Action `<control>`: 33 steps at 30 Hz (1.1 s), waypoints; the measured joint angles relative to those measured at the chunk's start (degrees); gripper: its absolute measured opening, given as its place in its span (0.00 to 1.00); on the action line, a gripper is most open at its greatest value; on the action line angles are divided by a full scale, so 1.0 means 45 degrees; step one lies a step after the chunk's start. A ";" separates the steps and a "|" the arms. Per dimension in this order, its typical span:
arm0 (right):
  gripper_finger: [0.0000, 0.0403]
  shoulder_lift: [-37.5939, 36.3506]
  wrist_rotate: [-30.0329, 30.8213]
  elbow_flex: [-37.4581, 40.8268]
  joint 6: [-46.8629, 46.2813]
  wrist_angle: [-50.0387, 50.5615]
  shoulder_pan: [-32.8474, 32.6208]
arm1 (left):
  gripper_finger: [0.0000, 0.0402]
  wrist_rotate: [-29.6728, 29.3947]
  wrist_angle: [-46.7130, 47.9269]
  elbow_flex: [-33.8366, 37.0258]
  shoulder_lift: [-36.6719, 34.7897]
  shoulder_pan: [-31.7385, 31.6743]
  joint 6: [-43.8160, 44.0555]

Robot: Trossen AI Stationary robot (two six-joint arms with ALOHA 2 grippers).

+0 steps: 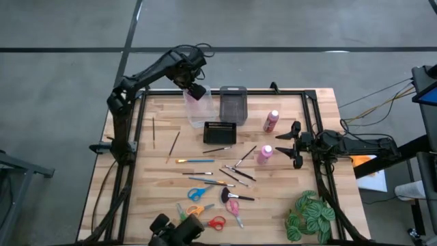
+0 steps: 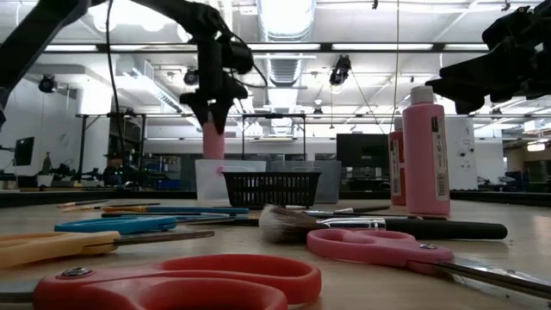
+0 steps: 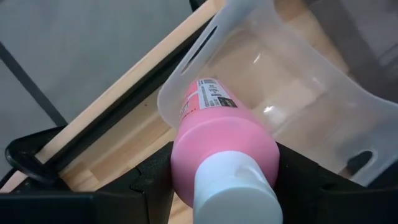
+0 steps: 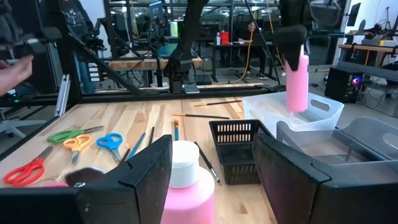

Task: Pick & Place Paint Supplies
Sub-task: Put the pink paint bottle into the transparent bin

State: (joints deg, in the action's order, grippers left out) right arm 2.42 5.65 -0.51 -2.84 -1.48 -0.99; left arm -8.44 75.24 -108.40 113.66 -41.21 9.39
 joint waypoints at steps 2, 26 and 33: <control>0.55 0.0000 0.0000 0.0003 -0.0007 0.0000 0.0000 | 0.52 0.0001 -0.0093 0.0009 0.0249 -0.0005 0.0003; 0.55 0.0000 -0.0005 0.0004 -0.0005 0.0000 -0.0001 | 0.53 0.0115 -0.0548 0.0019 0.1042 -0.0117 0.1355; 0.55 0.0000 0.0000 0.0002 0.0001 0.0000 0.0000 | 0.66 0.0253 -0.0670 0.0019 0.1036 -0.0117 0.1359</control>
State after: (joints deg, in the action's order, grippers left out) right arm 2.42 5.65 -0.50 -2.83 -1.48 -0.99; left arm -7.30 72.23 -108.31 118.32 -41.74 15.50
